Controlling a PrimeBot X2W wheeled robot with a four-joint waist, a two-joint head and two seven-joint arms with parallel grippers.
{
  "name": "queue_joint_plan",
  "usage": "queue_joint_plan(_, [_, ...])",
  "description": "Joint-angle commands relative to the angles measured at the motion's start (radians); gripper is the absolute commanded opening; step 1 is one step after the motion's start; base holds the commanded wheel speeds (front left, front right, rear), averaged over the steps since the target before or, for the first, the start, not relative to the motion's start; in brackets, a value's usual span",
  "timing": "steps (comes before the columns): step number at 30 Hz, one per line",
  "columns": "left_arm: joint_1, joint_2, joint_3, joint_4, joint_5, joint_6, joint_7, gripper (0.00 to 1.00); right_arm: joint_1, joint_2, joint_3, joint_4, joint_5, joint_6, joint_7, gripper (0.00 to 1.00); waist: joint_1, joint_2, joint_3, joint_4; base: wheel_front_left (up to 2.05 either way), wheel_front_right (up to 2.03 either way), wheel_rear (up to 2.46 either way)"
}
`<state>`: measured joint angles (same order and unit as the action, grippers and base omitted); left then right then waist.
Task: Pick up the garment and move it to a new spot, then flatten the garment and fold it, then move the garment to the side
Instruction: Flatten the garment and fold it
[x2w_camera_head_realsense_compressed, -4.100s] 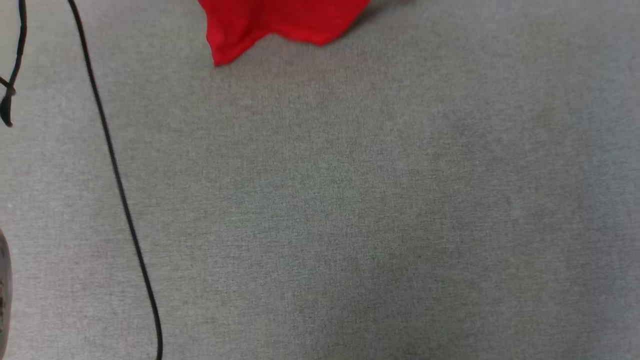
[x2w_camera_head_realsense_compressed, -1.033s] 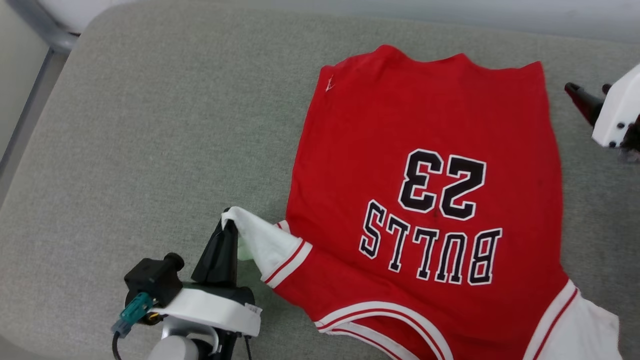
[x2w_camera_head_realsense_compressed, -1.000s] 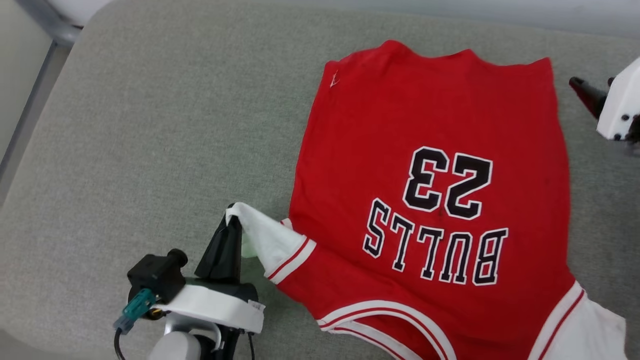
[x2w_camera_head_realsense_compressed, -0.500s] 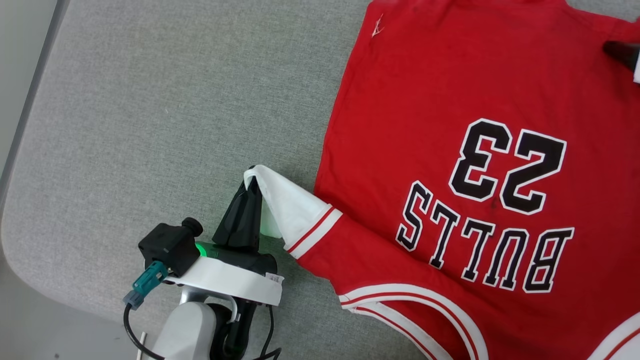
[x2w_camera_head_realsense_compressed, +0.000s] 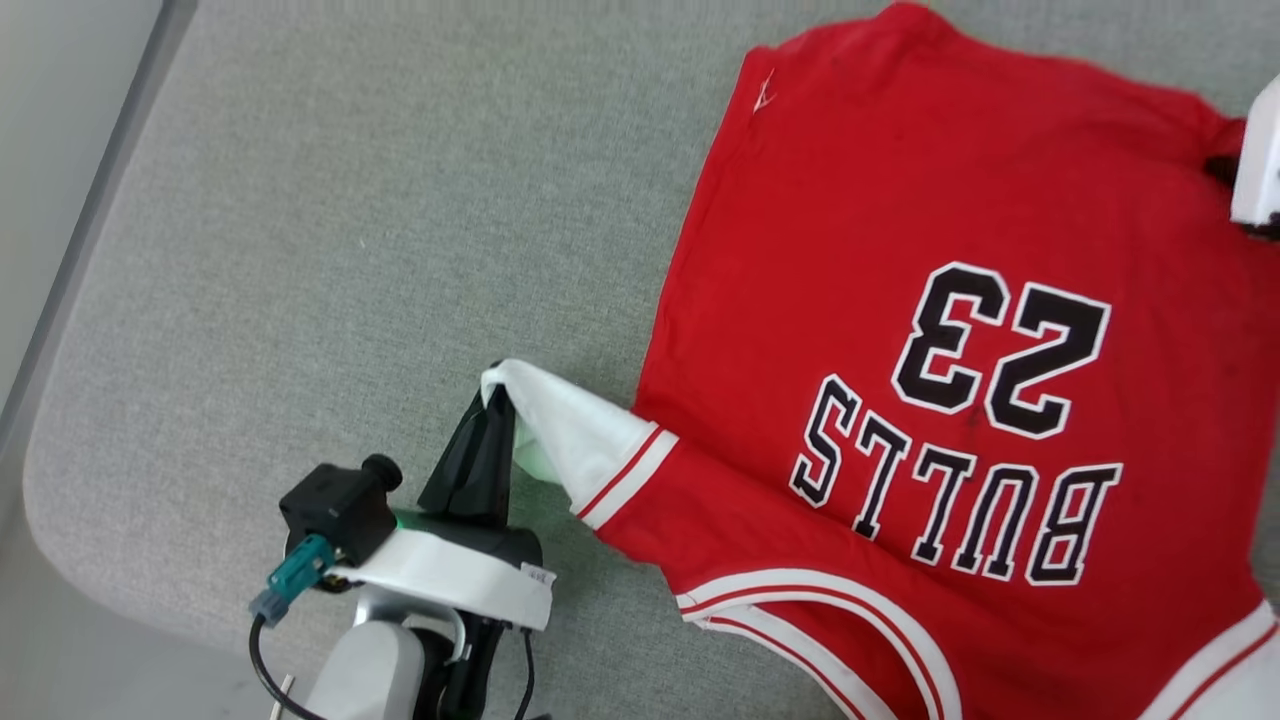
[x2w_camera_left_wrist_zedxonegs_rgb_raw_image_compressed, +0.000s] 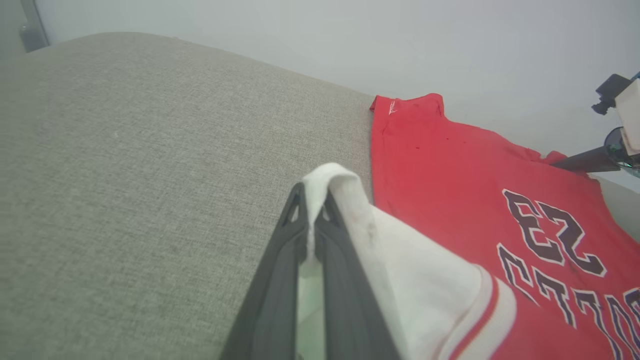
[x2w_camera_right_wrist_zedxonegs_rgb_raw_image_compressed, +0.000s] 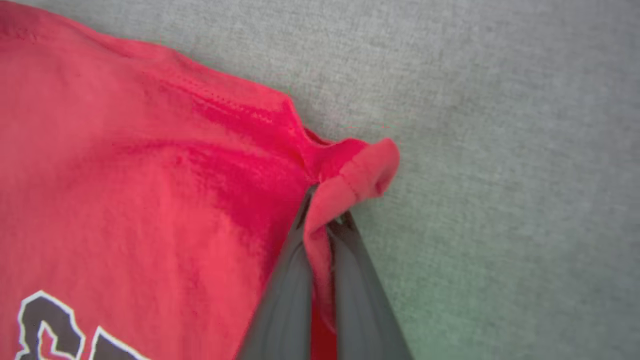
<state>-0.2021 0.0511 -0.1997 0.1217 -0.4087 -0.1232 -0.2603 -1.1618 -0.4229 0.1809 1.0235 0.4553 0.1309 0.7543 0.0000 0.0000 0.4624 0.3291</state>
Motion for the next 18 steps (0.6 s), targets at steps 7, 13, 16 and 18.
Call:
queue_joint_plan(7, [0.066,0.015,0.056,0.054,0.008,-0.004,-0.006,0.00,0.140,-0.054,0.097,-0.128,0.057,-0.001,-0.074,0.00,0.0000,0.0000,-0.179,-0.090,0.00,0.00,0.00])
queue_joint_plan(13, [0.123,0.042,0.088,0.090,-0.002,0.002,-0.004,0.00,0.325,-0.114,0.126,-0.275,0.135,-0.001,-0.116,0.00,0.0000,0.0000,-0.271,-0.161,0.00,0.00,0.00])
queue_joint_plan(16, [0.151,0.057,0.103,0.099,-0.010,0.010,0.002,0.00,0.444,-0.135,0.105,-0.350,0.164,-0.001,-0.142,0.00,0.0000,0.0000,-0.308,-0.198,0.00,0.00,0.00])
queue_joint_plan(18, [0.180,0.066,0.112,0.107,-0.019,0.019,0.017,0.00,0.587,-0.146,0.064,-0.417,0.179,-0.001,-0.168,0.00,0.0000,0.0000,-0.346,-0.229,0.00,0.00,0.00])
